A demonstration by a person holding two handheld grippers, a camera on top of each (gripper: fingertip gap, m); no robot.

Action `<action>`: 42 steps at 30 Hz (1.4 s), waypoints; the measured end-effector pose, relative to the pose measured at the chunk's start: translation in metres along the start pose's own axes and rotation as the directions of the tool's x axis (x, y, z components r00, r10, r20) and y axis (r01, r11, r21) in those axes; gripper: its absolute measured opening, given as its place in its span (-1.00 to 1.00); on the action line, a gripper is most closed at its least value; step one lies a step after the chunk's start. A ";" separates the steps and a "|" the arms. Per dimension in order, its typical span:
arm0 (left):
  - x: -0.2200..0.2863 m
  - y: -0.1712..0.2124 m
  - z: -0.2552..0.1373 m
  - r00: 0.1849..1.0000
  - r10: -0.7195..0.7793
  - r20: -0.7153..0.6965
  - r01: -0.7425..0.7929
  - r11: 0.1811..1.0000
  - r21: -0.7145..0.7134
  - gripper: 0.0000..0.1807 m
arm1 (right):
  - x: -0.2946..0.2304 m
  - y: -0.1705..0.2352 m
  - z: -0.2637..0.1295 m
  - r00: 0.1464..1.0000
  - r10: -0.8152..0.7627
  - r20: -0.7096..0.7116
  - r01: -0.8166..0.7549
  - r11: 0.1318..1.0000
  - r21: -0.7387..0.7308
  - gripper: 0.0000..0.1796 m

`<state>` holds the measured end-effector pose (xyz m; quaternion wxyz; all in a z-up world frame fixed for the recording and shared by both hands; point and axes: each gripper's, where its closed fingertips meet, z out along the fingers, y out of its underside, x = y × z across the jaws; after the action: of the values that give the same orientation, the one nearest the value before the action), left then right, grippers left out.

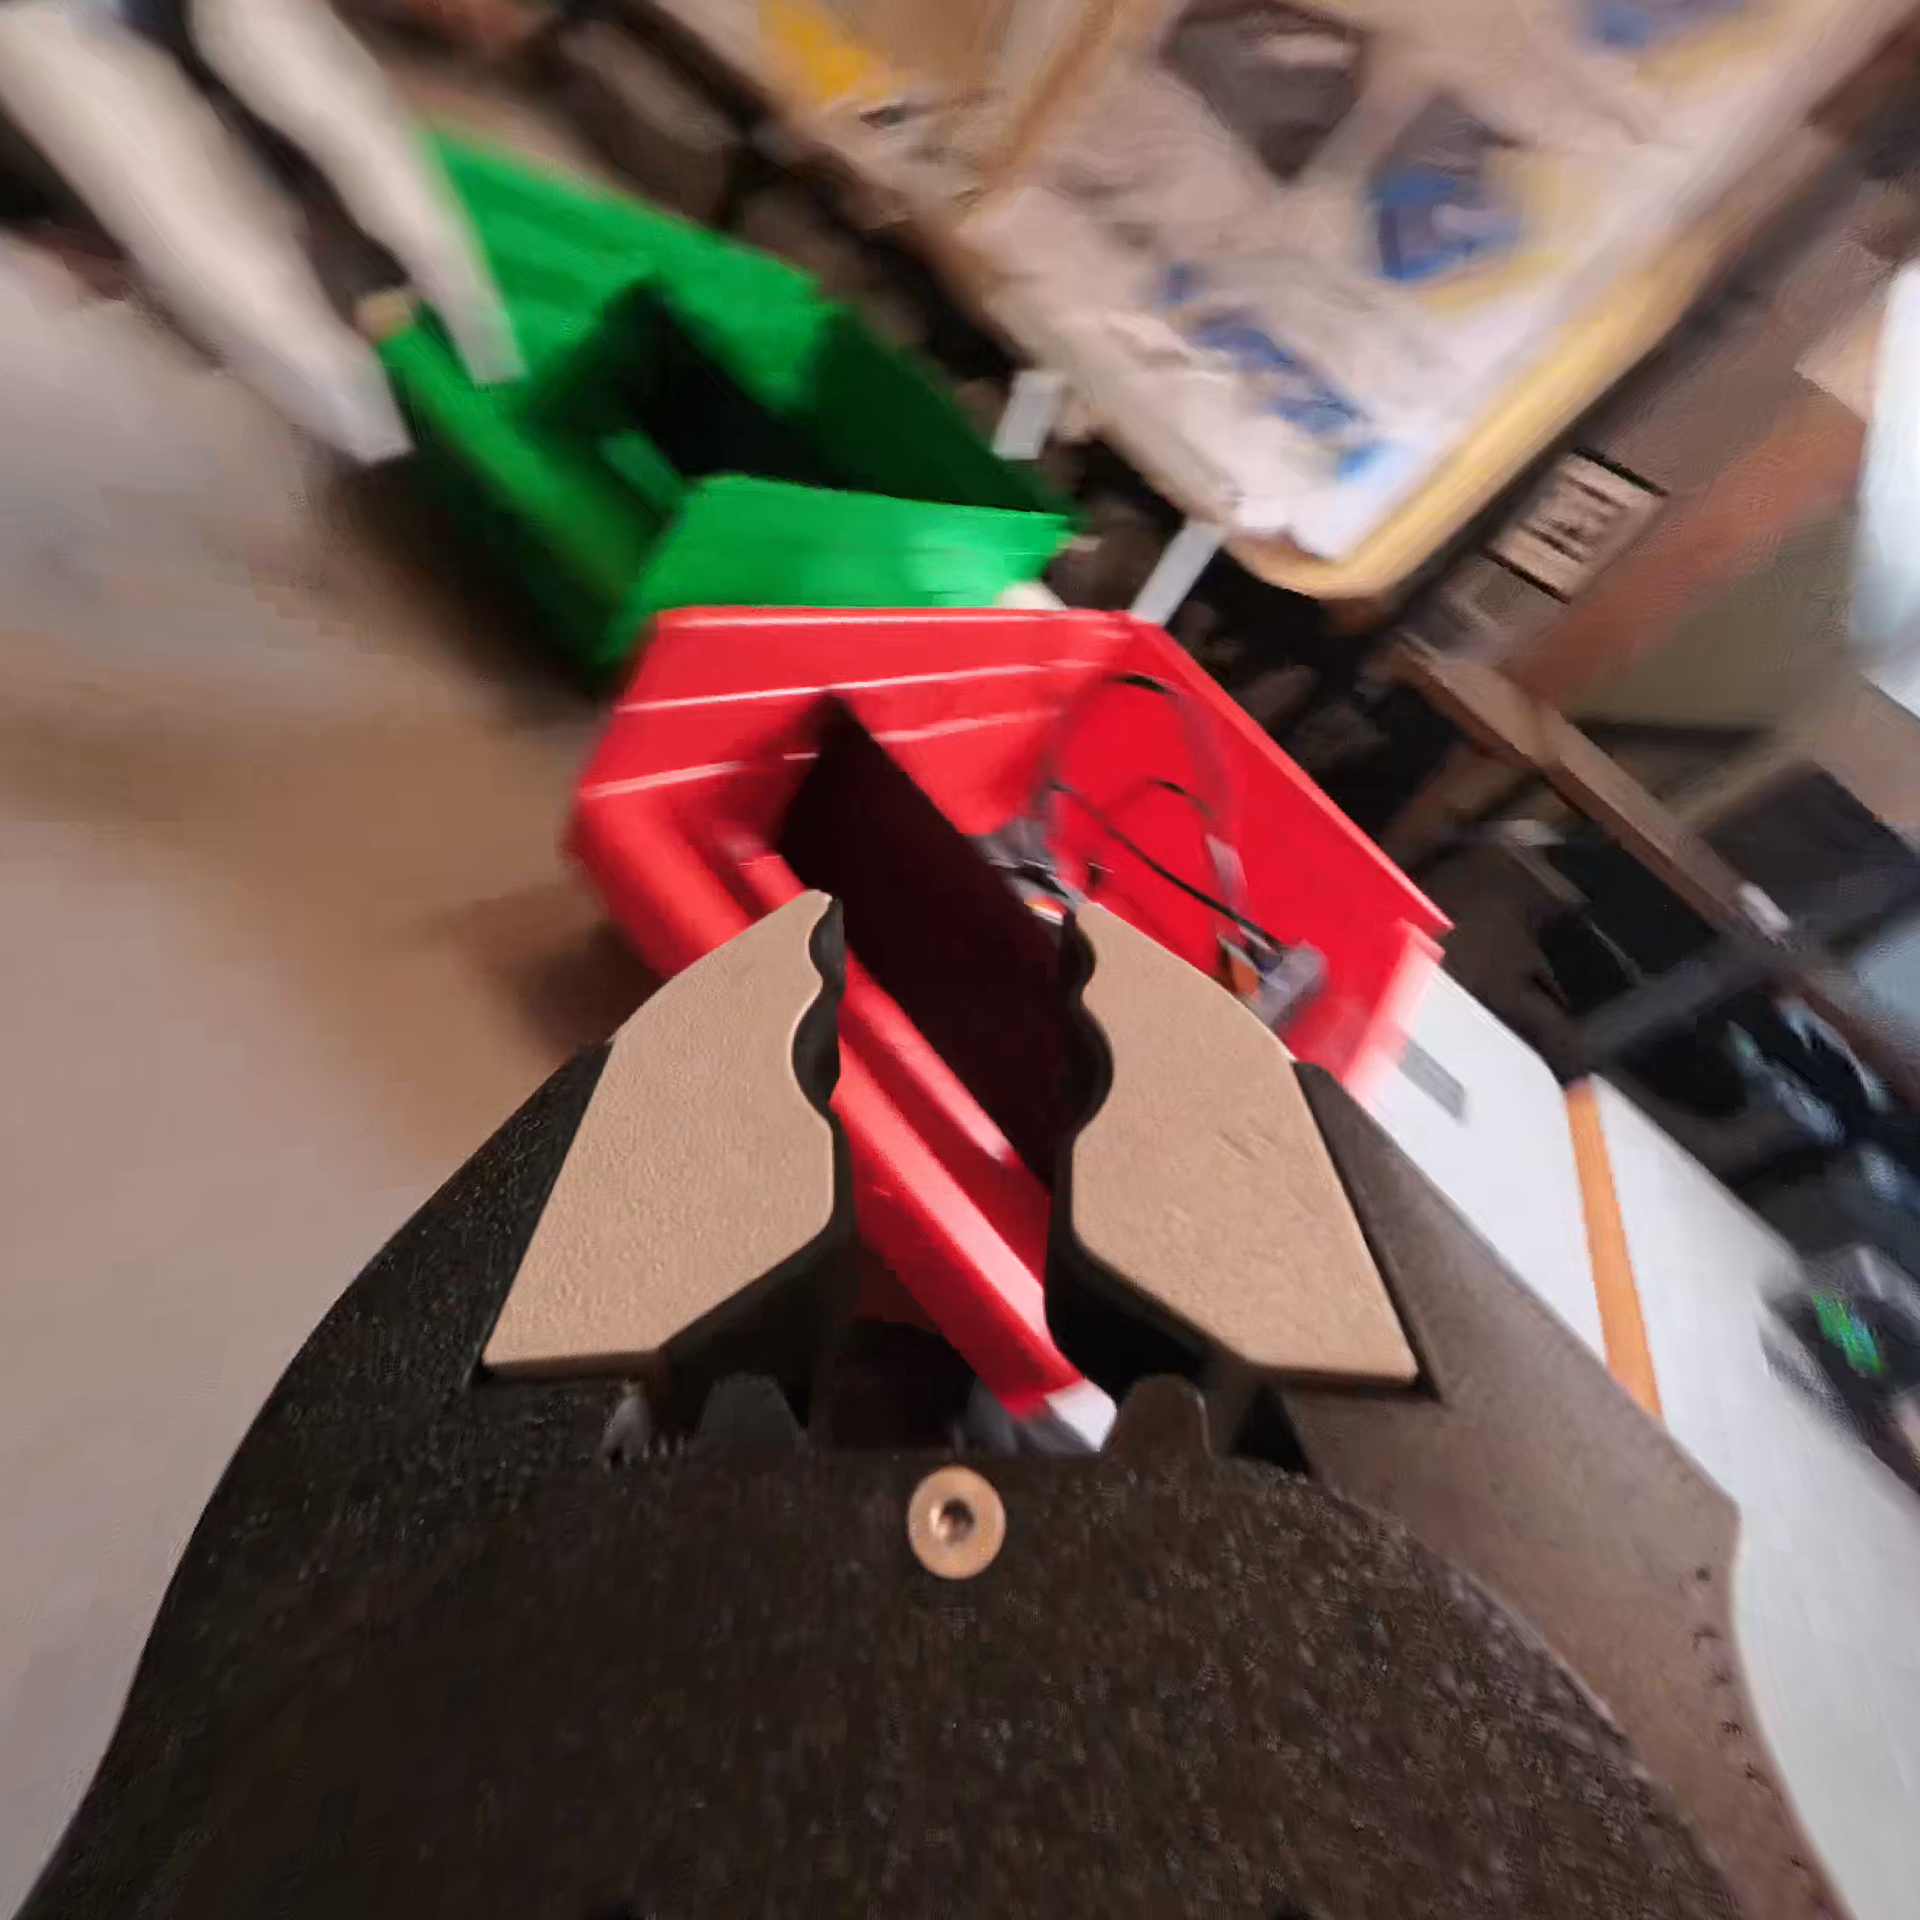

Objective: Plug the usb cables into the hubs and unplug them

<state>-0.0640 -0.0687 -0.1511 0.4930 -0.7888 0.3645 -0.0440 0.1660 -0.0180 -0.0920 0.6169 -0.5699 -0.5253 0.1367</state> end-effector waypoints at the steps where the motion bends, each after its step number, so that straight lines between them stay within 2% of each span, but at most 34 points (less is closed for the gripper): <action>1: 0.009 -0.011 -0.005 0.998 -0.065 -0.006 0.066 0.996 0.055 -0.51 | 0.027 0.006 -0.016 0.988 0.110 -0.106 -0.109 0.994 0.016 -0.55; 4: 0.037 -0.046 -0.009 0.972 -0.235 -0.032 0.236 0.951 0.201 -0.48 | 0.086 0.048 -0.050 0.875 0.377 -0.304 -0.376 0.924 0.067 -0.45; 7: 0.063 -0.075 0.003 0.926 -0.372 -0.065 0.375 0.886 0.273 -0.46 | 0.090 0.079 -0.036 0.816 0.510 -0.272 -0.527 0.850 0.011 -0.31; 11: 0.072 -0.089 0.046 0.884 -0.466 0.028 0.441 0.853 0.278 -0.38 | 0.070 0.088 0.003 0.822 0.524 -0.221 -0.556 0.823 -0.114 -0.27; 16: 0.056 -0.085 0.089 0.847 -0.517 0.125 0.478 0.843 0.244 -0.30 | 0.064 0.102 0.023 0.827 0.499 -0.257 -0.550 0.812 -0.193 -0.50; 18: 0.051 -0.082 0.100 0.841 -0.528 0.119 0.496 0.840 0.220 -0.38 | 0.066 0.100 0.021 0.828 0.489 -0.274 -0.543 0.821 -0.175 -0.77; 19: 0.051 -0.080 0.107 0.840 -0.531 0.111 0.504 0.839 0.205 -0.46 | 0.067 0.101 0.020 0.830 0.476 -0.291 -0.536 0.826 -0.175 -0.82; 20: 0.051 -0.079 0.112 0.835 -0.539 0.109 0.513 0.835 0.200 -0.57 | 0.067 0.101 0.020 0.828 0.476 -0.295 -0.537 0.825 -0.175 -0.83; 25: 0.042 -0.080 0.113 0.818 -0.548 0.176 0.509 0.831 0.227 -0.65 | 0.067 0.097 0.016 0.817 0.490 -0.306 -0.549 0.822 -0.151 -0.87; 28: 0.042 -0.085 0.102 0.818 -0.545 0.183 0.495 0.830 0.258 -0.68 | 0.064 0.085 0.010 0.815 0.492 -0.306 -0.545 0.831 -0.114 -0.86; 32: 0.042 -0.106 0.070 0.846 -0.482 0.227 0.403 0.858 0.319 -0.69 | 0.061 0.053 -0.007 0.814 0.489 -0.314 -0.521 0.854 -0.022 -0.85; 38: 0.031 -0.142 -0.007 0.843 -0.440 0.311 0.279 0.850 0.446 -0.69 | 0.061 -0.030 -0.017 0.858 0.455 -0.239 -0.440 0.890 0.118 -0.84; 42: 0.014 -0.141 -0.066 0.815 -0.437 0.380 0.230 0.846 0.481 -0.68 | 0.042 -0.082 0.003 0.881 0.454 -0.134 -0.430 0.886 0.171 -0.83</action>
<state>-0.0073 -0.0912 -0.0071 0.7062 -0.7047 0.0668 -0.0129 0.1450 -0.0098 -0.0022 0.6492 -0.6411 -0.3160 0.2602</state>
